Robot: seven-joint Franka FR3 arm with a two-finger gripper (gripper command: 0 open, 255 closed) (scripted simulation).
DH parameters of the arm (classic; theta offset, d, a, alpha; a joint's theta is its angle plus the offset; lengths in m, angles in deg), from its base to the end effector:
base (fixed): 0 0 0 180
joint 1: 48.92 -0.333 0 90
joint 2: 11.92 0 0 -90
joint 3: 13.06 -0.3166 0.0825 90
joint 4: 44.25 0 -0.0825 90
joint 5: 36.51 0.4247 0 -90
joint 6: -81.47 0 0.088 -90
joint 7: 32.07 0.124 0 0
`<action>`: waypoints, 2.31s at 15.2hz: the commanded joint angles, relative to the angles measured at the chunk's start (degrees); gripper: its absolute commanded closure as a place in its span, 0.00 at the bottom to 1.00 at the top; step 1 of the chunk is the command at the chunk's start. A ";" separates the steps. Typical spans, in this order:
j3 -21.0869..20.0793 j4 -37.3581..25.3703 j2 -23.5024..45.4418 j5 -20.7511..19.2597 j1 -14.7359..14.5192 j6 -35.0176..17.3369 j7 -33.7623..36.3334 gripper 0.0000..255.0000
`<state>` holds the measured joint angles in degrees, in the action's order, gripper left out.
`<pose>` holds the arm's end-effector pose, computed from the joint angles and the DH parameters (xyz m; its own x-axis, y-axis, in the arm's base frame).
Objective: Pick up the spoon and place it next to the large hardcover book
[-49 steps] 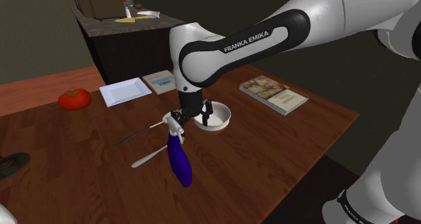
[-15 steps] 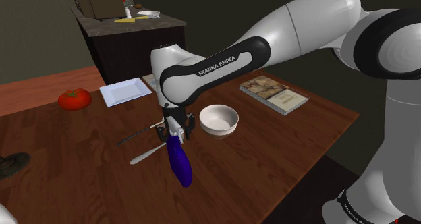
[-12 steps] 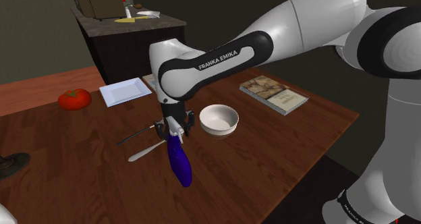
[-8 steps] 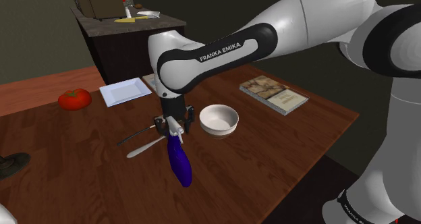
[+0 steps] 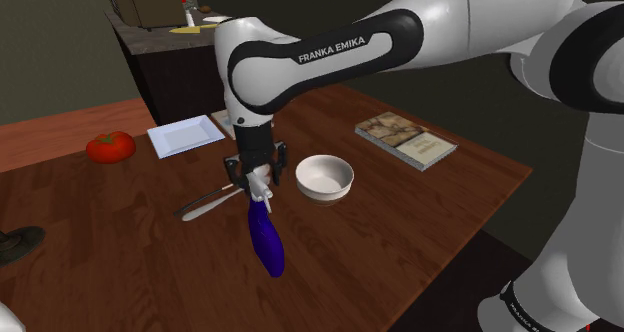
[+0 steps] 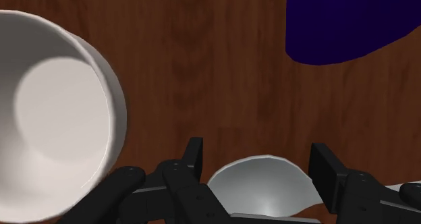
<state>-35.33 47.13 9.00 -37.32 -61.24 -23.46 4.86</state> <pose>0.5778 0.3668 0.3966 0.9867 -0.0493 -0.1549 -0.0556 -0.9978 -0.0365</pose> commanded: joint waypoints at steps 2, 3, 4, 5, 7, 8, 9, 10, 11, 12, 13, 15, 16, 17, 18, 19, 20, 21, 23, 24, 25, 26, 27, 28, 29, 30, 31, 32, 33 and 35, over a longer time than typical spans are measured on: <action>0.02 2.36 -2.47 0.85 1.07 0.09 -1.10 1.00; 0.10 5.26 -4.64 1.59 2.08 -0.70 -2.23 1.00; 0.23 8.03 -6.75 2.32 3.03 -1.40 -3.40 1.00; 0.42 10.69 -8.81 3.05 3.91 -2.02 -4.62 1.00; 0.96 15.67 -12.83 4.45 5.51 -3.04 -7.14 1.00; 1.31 18.02 -14.77 5.11 6.23 -3.46 -8.44 1.00; 1.71 20.28 -16.69 5.74 6.90 -3.81 -9.76 1.00; 2.12 22.45 -18.56 6.32 7.56 -4.10 -11.09 1.00; 2.60 24.55 -20.40 6.86 8.16 -4.35 -12.43 1.00; 3.15 26.58 -22.20 7.35 8.71 -4.54 -13.78 1.00; 3.71 28.53 -23.96 7.79 9.24 -4.68 -15.13 1.00; 4.98 32.24 -27.38 8.47 10.20 -4.84 -17.82 1.00; 5.67 34.00 -29.03 8.72 10.66 -4.86 -19.16 1.00; 6.39 35.70 -30.65 8.91 11.11 -4.85 -20.48 1.00; 7.15 37.33 -32.23 9.02 11.54 -4.80 -21.81 1.00; 7.92 38.90 -33.78 9.07 11.98 -4.73 -23.12 1.00; 8.72 40.42 -35.28 9.05 12.42 -4.63 -24.42 1.00; 9.55 41.87 -36.75 8.97 12.86 -4.50 -25.72 1.00; 11.27 44.61 -39.58 8.59 13.78 -4.18 -28.29 1.00; 12.16 45.89 -40.94 8.31 14.27 -4.00 -29.57 1.00; 13.06 47.10 -42.25 7.96 14.79 -3.79 -30.85 1.00; 13.98 48.26 -43.52 7.55 15.33 -3.58 -32.13 1.00; 14.93 49.36 -44.75 7.08 15.88 -3.35 -33.40 1.00; 15.89 50.39 -45.93 6.55 16.46 -3.11 -34.68 1.00; 16.87 51.36 -47.06 5.97 17.07 -2.87 -35.95 1.00; 17.87 52.27 -48.14 5.33 17.70 -2.62 -37.23 1.00; 18.87 53.12 -49.17 4.65 18.37 -2.37 -38.52 1.00; 19.90 53.89 -50.13 3.91 19.06 -2.12 -39.81 1.00; 20.94 54.61 -51.04 3.14 19.77 -1.88 -41.11 1.00; 23.06 55.83 -52.67 1.47 21.28 -1.41 -43.74 1.00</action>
<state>-13.34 102.07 -42.74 -35.01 -40.71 -24.96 -37.48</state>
